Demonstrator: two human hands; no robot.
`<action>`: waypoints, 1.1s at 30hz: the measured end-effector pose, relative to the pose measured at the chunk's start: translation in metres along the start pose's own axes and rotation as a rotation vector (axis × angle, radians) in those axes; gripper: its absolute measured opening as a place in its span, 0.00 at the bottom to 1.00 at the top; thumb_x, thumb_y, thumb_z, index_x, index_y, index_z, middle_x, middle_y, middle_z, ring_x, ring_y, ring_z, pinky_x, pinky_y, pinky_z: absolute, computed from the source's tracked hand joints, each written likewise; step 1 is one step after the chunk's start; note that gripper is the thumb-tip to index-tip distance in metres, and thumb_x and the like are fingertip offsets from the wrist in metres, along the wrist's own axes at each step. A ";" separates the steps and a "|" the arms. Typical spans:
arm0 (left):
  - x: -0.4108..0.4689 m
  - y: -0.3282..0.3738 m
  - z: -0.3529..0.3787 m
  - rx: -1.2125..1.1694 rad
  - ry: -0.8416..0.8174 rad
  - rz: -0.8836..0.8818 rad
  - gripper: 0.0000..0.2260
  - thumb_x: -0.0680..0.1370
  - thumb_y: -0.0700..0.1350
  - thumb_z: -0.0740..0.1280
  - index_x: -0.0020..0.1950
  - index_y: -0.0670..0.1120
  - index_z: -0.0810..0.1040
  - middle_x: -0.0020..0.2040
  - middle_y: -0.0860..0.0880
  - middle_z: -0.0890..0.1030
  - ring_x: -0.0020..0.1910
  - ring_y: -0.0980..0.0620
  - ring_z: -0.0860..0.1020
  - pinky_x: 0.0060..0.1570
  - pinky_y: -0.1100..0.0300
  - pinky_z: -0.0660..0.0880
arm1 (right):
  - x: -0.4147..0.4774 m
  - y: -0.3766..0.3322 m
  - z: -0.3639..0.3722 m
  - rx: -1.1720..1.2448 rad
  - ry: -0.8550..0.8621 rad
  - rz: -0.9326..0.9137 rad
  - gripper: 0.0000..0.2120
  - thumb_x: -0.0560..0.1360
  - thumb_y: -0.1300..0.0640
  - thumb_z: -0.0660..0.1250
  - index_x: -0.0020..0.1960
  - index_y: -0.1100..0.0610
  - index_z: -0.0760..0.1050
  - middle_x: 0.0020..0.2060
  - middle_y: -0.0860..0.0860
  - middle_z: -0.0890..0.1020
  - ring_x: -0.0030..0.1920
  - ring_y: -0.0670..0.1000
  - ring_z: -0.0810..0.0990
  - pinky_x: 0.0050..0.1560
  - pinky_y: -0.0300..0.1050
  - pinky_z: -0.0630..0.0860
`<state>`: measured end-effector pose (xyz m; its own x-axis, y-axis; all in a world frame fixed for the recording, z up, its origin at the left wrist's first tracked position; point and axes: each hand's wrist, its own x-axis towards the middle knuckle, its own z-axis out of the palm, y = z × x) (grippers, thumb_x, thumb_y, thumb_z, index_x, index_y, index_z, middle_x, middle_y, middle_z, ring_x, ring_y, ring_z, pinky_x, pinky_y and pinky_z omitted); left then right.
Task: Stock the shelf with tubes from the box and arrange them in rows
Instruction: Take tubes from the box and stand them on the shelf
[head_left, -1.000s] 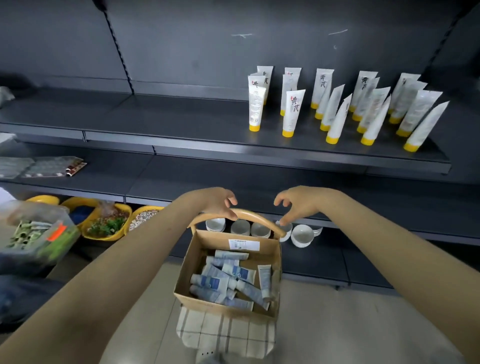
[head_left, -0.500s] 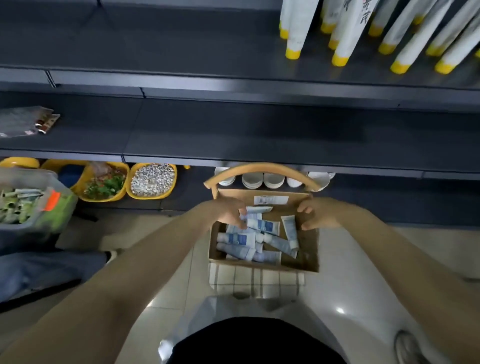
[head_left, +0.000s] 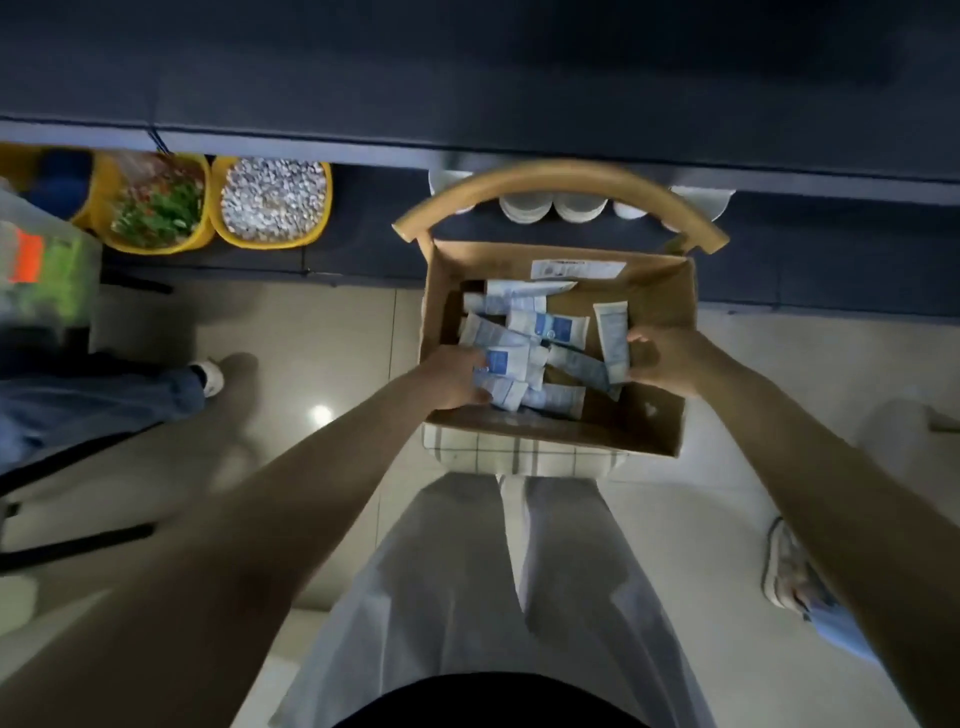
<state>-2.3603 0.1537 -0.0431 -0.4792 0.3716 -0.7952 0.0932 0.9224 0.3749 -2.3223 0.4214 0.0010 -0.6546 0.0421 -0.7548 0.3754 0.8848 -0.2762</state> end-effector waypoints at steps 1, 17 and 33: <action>0.008 -0.003 0.004 -0.023 0.018 -0.013 0.22 0.72 0.54 0.71 0.62 0.49 0.73 0.62 0.48 0.74 0.57 0.47 0.75 0.59 0.50 0.73 | 0.013 0.003 0.006 -0.014 0.002 0.007 0.24 0.72 0.49 0.71 0.65 0.49 0.69 0.61 0.51 0.74 0.56 0.51 0.75 0.51 0.41 0.73; 0.143 -0.045 0.073 0.016 0.374 -0.070 0.22 0.75 0.54 0.67 0.69 0.54 0.70 0.69 0.50 0.68 0.66 0.45 0.64 0.66 0.51 0.58 | 0.209 0.031 0.095 0.110 0.099 -0.047 0.27 0.73 0.57 0.70 0.70 0.59 0.68 0.69 0.60 0.67 0.67 0.59 0.68 0.65 0.49 0.67; 0.082 -0.018 0.057 -0.302 0.447 0.018 0.12 0.74 0.46 0.69 0.54 0.48 0.71 0.48 0.49 0.79 0.46 0.49 0.77 0.43 0.57 0.72 | 0.130 0.031 0.065 0.176 0.346 -0.079 0.11 0.75 0.56 0.67 0.56 0.57 0.72 0.54 0.57 0.79 0.53 0.56 0.78 0.49 0.49 0.76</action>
<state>-2.3516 0.1731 -0.1422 -0.8107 0.2452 -0.5316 -0.1185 0.8205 0.5592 -2.3533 0.4237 -0.1445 -0.8569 0.1578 -0.4908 0.4025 0.7996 -0.4456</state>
